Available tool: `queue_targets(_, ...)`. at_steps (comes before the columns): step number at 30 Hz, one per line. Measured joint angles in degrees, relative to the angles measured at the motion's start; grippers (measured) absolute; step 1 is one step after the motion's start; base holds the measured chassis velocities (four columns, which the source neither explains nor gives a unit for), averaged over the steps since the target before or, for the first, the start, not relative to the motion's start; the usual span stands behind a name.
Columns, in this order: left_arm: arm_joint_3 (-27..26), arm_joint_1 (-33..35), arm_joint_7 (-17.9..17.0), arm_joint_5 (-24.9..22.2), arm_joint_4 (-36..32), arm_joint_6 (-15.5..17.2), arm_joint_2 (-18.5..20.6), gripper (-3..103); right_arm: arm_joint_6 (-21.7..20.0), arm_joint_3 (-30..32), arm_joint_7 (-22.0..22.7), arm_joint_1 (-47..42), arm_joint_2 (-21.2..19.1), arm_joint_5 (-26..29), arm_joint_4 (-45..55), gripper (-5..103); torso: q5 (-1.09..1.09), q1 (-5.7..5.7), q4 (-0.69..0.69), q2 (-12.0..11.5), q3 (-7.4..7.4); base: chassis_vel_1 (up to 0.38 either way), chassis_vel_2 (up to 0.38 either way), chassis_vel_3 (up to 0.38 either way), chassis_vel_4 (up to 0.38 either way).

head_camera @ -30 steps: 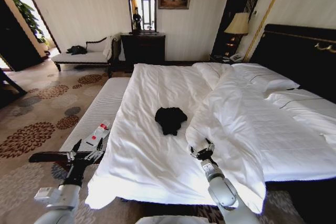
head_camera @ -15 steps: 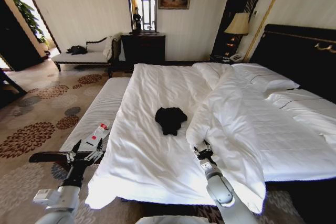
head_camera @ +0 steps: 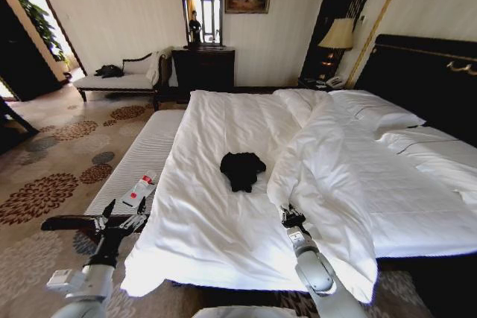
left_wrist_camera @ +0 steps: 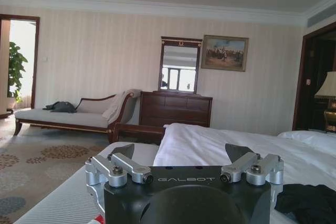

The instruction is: Fold the clothes on the bed.

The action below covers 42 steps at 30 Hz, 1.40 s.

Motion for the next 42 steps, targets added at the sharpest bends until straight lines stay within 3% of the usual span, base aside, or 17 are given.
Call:
queue_targets(25, 0.4, 0.0, -0.1, 0.7, 0.5, -0.6, -0.3, 99, 1.6, 5.0, 2.6, -3.7, 1.8, 5.6, 0.4, 3, 0.0, 0.0, 0.0, 0.0, 0.0, -0.009, -0.011, 0.014, 0.009)
queue_targets(36, 0.2, 0.1, -0.1, 0.6, 0.5, -0.9, -0.3, 99, 2.4, 8.1, 4.2, -4.8, 2.5, 10.4, 1.5, 3, 0.02, 0.0, 0.0, 0.0, 0.0, -0.194, -0.216, 0.193, 0.2)
queue_targets(42, 0.0, 0.2, -0.1, 0.4, 0.5, -1.0, -0.2, 99, 3.5, 13.9, 4.7, -6.9, 3.1, 15.8, 7.2, 3, 0.04, 0.0, 0.0, 0.0, 0.01, -0.294, -0.268, 0.277, 0.272)
